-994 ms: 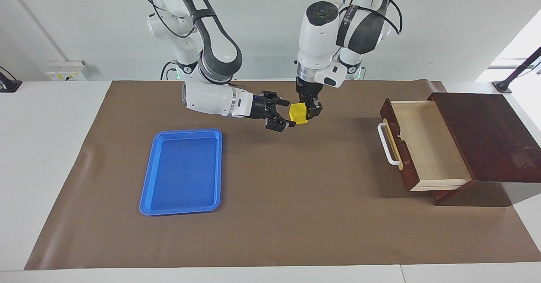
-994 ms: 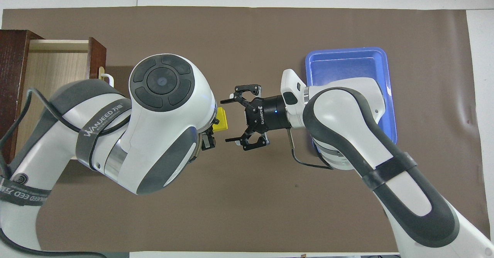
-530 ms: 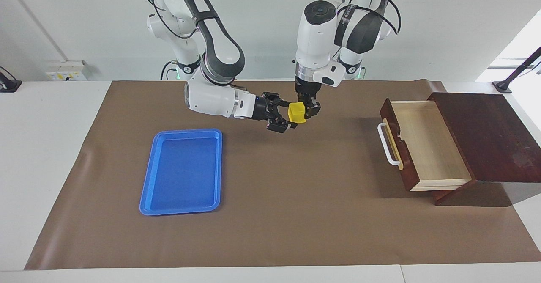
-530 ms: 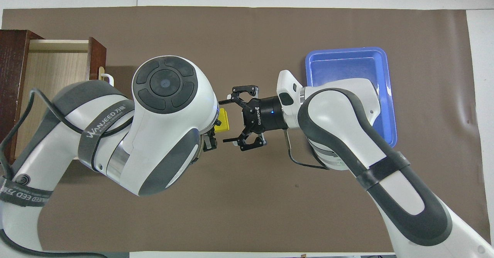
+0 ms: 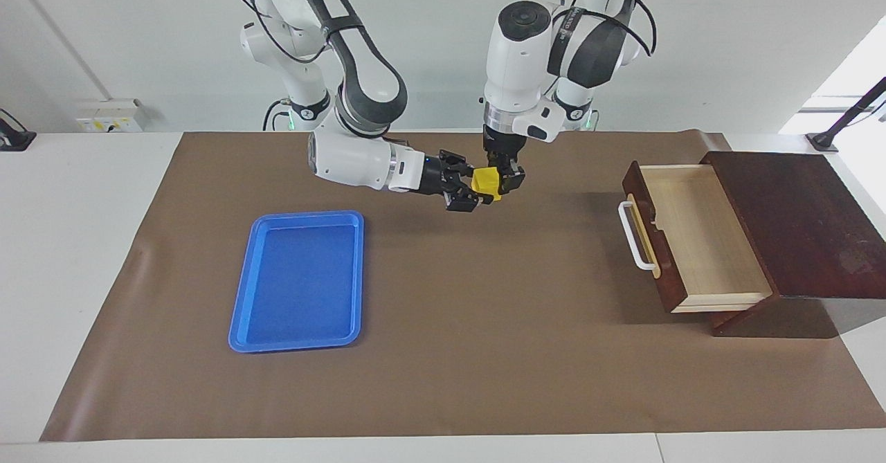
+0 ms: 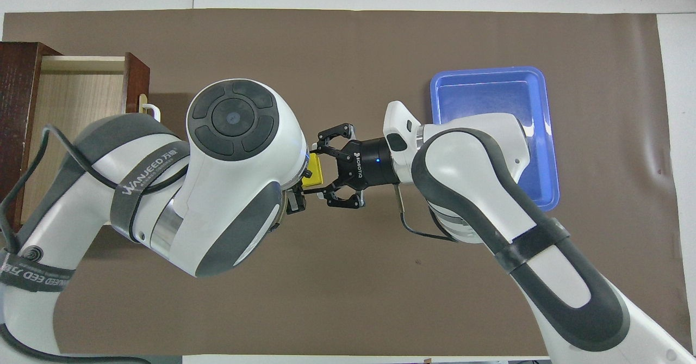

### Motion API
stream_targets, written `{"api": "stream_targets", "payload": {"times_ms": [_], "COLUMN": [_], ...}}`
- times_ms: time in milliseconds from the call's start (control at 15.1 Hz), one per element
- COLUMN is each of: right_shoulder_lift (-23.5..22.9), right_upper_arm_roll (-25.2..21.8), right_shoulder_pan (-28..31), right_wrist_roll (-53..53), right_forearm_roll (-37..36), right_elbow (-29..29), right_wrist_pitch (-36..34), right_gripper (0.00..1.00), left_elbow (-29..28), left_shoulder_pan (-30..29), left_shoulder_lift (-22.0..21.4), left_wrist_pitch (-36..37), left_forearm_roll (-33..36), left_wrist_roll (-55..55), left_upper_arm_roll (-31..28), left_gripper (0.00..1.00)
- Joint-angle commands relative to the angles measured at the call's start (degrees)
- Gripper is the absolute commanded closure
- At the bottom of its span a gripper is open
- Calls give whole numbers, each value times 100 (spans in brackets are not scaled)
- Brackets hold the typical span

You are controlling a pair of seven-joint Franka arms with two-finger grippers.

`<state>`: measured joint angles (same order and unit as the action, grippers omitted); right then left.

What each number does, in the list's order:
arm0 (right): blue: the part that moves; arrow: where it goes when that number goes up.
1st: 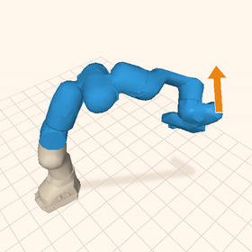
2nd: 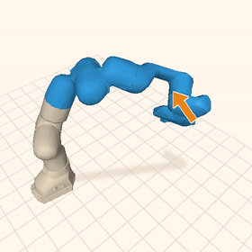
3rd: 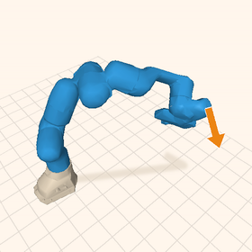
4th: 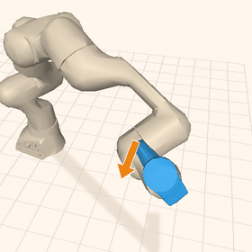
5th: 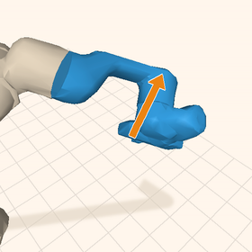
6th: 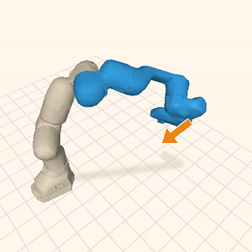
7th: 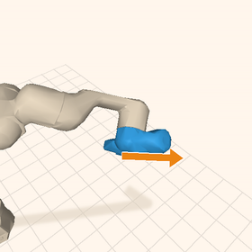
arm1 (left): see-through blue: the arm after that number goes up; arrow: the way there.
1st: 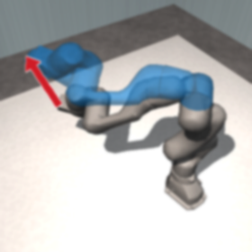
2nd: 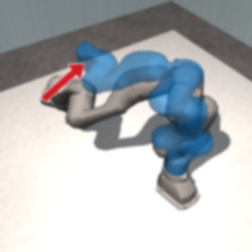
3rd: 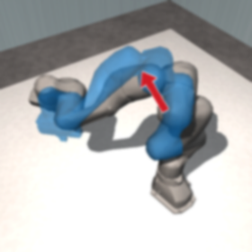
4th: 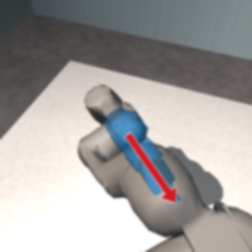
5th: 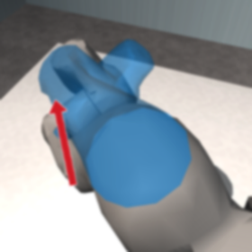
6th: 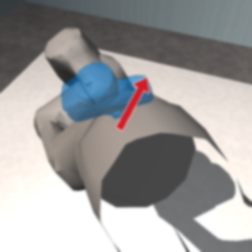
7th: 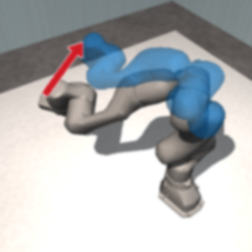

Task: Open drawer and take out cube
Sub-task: 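Open the left gripper to release the cube to the right gripper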

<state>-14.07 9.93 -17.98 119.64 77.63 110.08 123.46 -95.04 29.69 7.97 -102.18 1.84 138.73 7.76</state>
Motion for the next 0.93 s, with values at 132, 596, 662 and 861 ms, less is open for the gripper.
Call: {"api": "stream_targets", "payload": {"times_ms": [132, 596, 662, 861], "right_shoulder_lift": [-52, -8, 18, 36], "right_upper_arm_roll": [0, 0, 0, -9], "right_shoulder_pan": [-92, -4, 14, 233], "right_wrist_roll": [-28, -72, -81, -46], "right_forearm_roll": [164, 147, 138, 15], "right_elbow": [-74, -92, -83, -83], "right_wrist_pitch": [55, -15, -24, -85], "right_gripper": [100, 100, 100, 100], "left_elbow": [-200, -164, -199, -716], "left_shoulder_pan": [46, -295, -427, -1042], "left_shoulder_lift": [-182, -243, -261, -462], "left_wrist_pitch": [-109, 40, 75, -56], "left_forearm_roll": [71, 80, 80, 80], "left_wrist_roll": [58, -564, -810, -1732], "left_upper_arm_roll": [-29, -143, -161, -187], "left_gripper": [85, 0, 0, 0]}}
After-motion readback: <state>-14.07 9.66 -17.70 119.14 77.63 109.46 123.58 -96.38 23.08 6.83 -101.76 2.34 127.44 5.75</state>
